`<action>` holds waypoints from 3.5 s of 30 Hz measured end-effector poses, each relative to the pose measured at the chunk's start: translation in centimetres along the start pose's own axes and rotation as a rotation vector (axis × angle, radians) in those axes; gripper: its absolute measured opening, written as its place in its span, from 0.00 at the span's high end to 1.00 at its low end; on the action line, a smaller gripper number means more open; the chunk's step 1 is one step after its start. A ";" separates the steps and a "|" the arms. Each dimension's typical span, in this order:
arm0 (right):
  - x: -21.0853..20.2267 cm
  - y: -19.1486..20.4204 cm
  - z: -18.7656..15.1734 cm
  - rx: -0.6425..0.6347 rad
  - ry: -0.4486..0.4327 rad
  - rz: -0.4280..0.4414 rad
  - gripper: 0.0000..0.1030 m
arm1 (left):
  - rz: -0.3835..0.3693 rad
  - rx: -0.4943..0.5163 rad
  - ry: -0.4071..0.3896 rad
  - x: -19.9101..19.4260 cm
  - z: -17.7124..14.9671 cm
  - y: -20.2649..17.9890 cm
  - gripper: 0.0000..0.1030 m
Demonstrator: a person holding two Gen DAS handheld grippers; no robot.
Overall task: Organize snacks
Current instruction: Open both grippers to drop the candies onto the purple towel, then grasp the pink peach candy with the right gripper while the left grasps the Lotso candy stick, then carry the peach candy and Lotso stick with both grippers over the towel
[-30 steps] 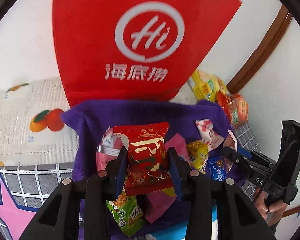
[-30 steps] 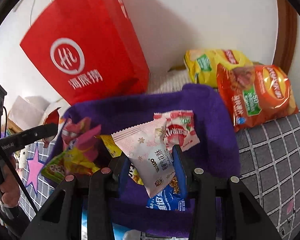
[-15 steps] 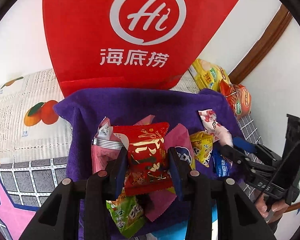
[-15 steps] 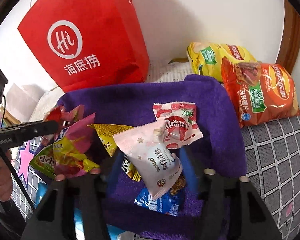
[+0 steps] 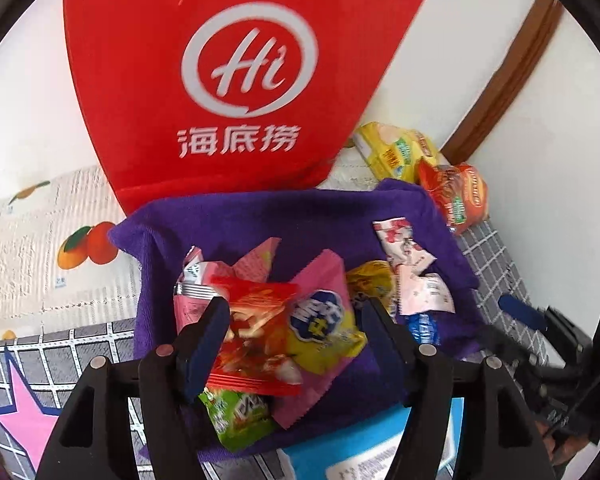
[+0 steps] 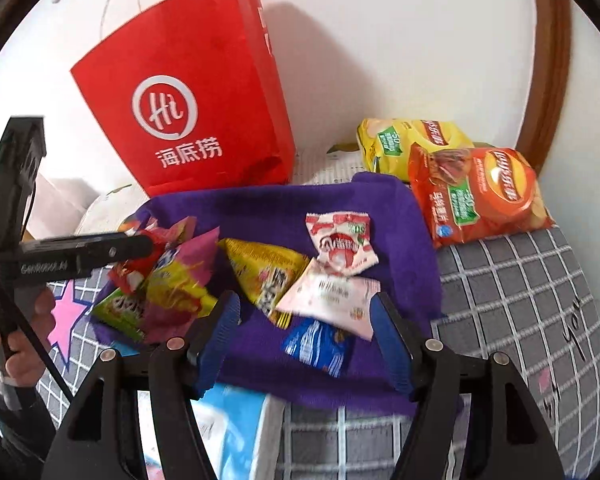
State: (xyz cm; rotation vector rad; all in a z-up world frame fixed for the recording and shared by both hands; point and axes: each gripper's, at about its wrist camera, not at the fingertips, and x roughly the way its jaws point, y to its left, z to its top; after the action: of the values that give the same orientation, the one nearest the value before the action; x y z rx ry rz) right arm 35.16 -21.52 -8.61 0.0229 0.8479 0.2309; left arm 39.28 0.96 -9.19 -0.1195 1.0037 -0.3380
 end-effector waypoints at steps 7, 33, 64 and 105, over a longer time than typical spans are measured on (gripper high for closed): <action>-3.6 2.4 -3.9 -0.005 0.028 0.026 0.35 | 0.030 -0.002 -0.043 -3.9 -1.5 0.0 0.34; 0.0 11.8 -16.7 -0.265 0.209 -0.013 0.58 | 0.115 -0.093 0.061 -8.7 -17.3 5.3 0.34; -12.8 -1.5 -21.1 0.020 0.016 -0.056 0.58 | 0.140 0.063 0.193 -2.3 -25.7 -9.6 0.68; -11.0 5.0 -8.2 -0.054 -0.064 0.060 0.58 | 0.047 0.059 -0.084 -10.7 -12.1 -5.9 0.82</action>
State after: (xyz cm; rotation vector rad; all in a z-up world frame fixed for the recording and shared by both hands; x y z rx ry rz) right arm 21.09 -19.56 -5.35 0.0056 0.7777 0.3077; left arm 22.56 -0.34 -5.57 -0.0558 0.9116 -0.3168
